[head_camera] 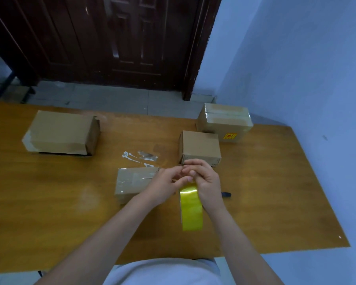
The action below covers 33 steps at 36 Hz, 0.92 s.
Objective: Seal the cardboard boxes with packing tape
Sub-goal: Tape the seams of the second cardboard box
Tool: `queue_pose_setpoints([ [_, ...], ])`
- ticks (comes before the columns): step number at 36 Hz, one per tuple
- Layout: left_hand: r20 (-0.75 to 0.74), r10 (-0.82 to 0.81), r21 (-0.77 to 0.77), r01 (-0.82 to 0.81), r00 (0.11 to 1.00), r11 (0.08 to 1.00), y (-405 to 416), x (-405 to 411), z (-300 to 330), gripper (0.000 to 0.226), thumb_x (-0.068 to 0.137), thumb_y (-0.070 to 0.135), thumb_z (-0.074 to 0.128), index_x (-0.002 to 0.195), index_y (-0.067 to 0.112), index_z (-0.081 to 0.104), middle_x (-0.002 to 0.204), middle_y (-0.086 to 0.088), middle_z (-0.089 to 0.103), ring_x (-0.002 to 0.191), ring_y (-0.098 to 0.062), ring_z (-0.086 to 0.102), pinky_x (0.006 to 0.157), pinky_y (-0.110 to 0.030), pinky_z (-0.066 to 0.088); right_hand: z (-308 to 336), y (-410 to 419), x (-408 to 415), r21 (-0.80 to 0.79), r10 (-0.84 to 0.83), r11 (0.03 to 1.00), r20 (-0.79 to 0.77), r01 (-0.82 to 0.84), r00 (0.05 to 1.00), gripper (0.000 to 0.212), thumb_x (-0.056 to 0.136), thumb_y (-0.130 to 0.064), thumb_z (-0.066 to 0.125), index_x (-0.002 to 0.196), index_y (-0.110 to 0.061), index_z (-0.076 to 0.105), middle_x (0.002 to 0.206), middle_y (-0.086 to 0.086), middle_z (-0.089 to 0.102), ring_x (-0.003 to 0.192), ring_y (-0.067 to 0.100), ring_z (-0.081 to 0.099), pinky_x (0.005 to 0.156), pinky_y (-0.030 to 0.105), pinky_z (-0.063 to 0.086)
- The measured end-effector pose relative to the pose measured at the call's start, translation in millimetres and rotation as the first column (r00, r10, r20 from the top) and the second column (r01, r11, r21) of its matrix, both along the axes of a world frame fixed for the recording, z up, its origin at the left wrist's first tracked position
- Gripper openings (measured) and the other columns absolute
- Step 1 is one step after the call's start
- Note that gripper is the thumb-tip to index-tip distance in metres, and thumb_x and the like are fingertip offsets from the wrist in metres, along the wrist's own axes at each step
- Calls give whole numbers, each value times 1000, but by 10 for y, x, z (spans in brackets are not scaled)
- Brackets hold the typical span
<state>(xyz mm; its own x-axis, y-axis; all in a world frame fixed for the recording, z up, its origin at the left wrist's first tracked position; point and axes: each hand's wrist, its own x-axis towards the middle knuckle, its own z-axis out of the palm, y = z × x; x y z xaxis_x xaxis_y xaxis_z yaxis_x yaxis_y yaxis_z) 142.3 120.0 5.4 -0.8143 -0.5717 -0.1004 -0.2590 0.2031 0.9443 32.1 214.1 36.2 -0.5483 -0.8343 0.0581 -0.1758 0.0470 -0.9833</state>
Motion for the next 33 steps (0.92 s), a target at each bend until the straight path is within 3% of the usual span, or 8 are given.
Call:
queue_pose_setpoints([
  [7, -91, 165, 182, -147, 982, 972, 7, -75, 36, 28, 87, 11, 66, 63, 15, 54, 48, 14, 48, 48, 3, 46, 44, -14, 40, 108, -97, -62, 151, 37, 987, 163, -62, 986, 58, 93, 2, 52, 135, -36, 46, 133, -13, 50, 113, 8, 58, 96, 26, 49],
  [10, -78, 211, 194, -192, 974, 962, 0, -80, 59, 29, 89, 11, 64, 63, 12, 52, 51, 11, 45, 47, 2, 45, 44, -13, 38, 71, -70, -53, 227, -27, 974, 232, -27, 972, 56, 93, -33, 57, 144, -30, 34, 134, -15, 47, 125, 10, 49, 107, 35, 41],
  [13, -17, 359, 251, -344, 933, 905, -80, -42, -1, 31, 92, 19, 62, 63, 14, 50, 58, -1, 51, 55, -11, 53, 47, -26, 47, 16, 46, -45, 256, -132, 966, 338, 44, 932, 59, 74, -69, 59, 122, -35, 51, 127, -10, 53, 122, 13, 51, 108, 41, 40],
  [18, 116, 500, 325, -509, 858, 797, -266, -16, -60, 36, 94, 25, 60, 61, 16, 47, 67, -11, 54, 64, -24, 56, 60, -52, 55, 5, 242, -7, 278, 172, 909, 430, -311, 886, 63, 72, -58, 63, 119, -17, 60, 114, 10, 65, 107, 24, 62, 93, 39, 47],
  [21, 149, 489, 280, -511, 859, 813, -388, -37, -82, 38, 90, 26, 63, 55, 19, 52, 62, -8, 50, 61, -21, 50, 59, -48, 50, 83, 229, 64, 251, 309, 866, 414, -434, 856, 54, 80, -32, 66, 125, -5, 54, 107, 8, 63, 98, 13, 62, 82, 25, 52],
  [25, 166, 419, 102, -438, 893, 893, -555, -34, -88, 40, 83, 31, 70, 49, 17, 52, 53, -3, 48, 55, -19, 46, 56, -35, 39, 146, 179, 108, 277, 266, 893, 306, -353, 914, 30, 92, -16, 61, 117, -2, 57, 96, 4, 63, 88, 13, 61, 74, 24, 51],
  [30, 206, 412, -182, -378, 888, 907, -661, -58, 6, 39, 88, 32, 65, 53, 22, 52, 52, 4, 49, 56, -19, 48, 54, -31, 34, 168, 169, 197, 405, 165, 878, 240, -253, 957, 17, 91, -27, 62, 89, -11, 65, 74, -3, 64, 67, 10, 61, 59, 23, 50],
  [33, 192, 389, -267, -333, 901, 904, -767, -67, 12, 39, 90, 38, 63, 56, 21, 52, 54, 5, 48, 56, -18, 45, 53, -30, 29, 62, 219, 250, 535, 54, 822, 273, -198, 961, 36, 92, -44, 56, 74, -12, 53, 64, 1, 53, 54, 13, 53, 53, 22, 41],
])
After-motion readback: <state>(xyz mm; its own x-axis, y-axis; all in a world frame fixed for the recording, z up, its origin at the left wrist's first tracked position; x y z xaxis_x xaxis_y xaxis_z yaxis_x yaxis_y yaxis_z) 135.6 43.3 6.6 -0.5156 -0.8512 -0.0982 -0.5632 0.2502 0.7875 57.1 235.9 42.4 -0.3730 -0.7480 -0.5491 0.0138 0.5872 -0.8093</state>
